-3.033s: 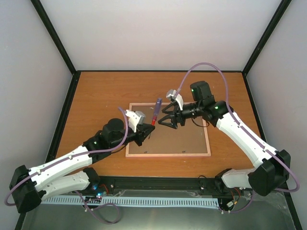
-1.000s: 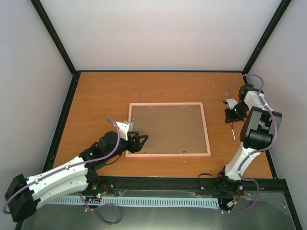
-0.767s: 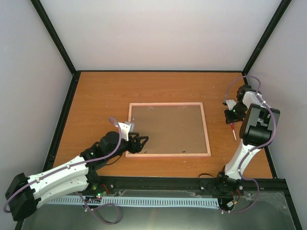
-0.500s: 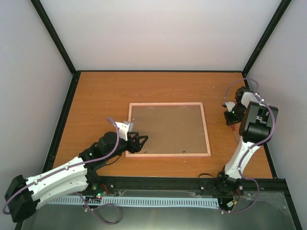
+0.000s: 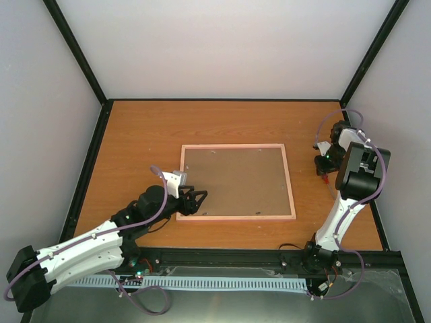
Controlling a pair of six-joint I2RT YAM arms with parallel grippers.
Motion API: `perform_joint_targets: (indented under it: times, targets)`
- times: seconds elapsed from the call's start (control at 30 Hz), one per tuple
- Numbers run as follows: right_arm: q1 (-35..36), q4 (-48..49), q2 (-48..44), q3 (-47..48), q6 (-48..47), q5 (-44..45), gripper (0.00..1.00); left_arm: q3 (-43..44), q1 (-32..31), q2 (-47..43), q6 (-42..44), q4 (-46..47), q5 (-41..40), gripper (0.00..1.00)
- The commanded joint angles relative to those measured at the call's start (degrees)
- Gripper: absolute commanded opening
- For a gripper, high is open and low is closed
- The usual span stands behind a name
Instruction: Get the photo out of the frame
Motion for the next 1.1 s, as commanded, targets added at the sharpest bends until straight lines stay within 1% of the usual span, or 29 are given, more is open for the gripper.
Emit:
perform_joint_targets:
  times: [0.0,0.1,0.23,0.33,0.4,0.47,0.57,0.67,0.77,0.8,0.9,1.07]
  targets:
    - [-0.2,-0.5,-0.8,0.5,0.2,-0.2,0.42,-0.5,0.0,0.3,-0.3,2.1,-0.7,0.7]
    - [-0.2,-3.6,-3.6,0.5,0.7,-2.4,0.45,-0.1,0.0,0.9,-0.1,1.5,-1.1,0.7]
    - [-0.1,-8.5,-11.1,0.2,0.7,-8.1,0.52,0.8,0.0,1.5,0.4,0.0,-1.6,0.7]
    - [2.6,-11.6,-17.6,-1.1,-2.5,-13.6,0.54,1.4,0.0,1.9,1.5,-1.6,-2.2,0.7]
    - [7.1,-12.6,-23.0,-4.3,-6.8,-17.9,0.53,2.5,0.0,2.4,2.1,-3.7,-3.0,0.7]
    - [14.1,-12.3,-28.9,-9.5,-11.4,-21.2,0.51,3.8,0.0,3.1,3.9,-5.4,-3.0,0.7]
    - [24.5,-7.8,-37.2,-18.3,-15.3,-24.0,0.49,6.4,0.0,5.2,5.5,-9.8,-4.3,0.66]
    - [33.6,-2.4,-41.6,-25.3,-16.2,-23.6,0.47,8.8,0.0,7.4,7.3,-14.4,-3.1,0.62]
    - [39.2,-0.7,-42.3,-29.1,-17.5,-22.5,0.47,9.3,0.0,8.2,7.9,-15.6,-1.4,0.61]
    - [40.9,-0.6,-42.4,-30.7,-18.0,-22.2,0.48,9.2,0.0,8.3,7.9,-15.7,-1.0,0.62]
    - [45.4,0.9,-43.6,-34.3,-19.1,-20.1,0.5,10.5,0.0,9.7,7.1,-18.0,-1.3,0.68]
    - [49.9,4.4,-45.0,-38.8,-18.5,-13.8,0.5,12.8,0.0,13.4,8.0,-19.8,-1.3,0.7]
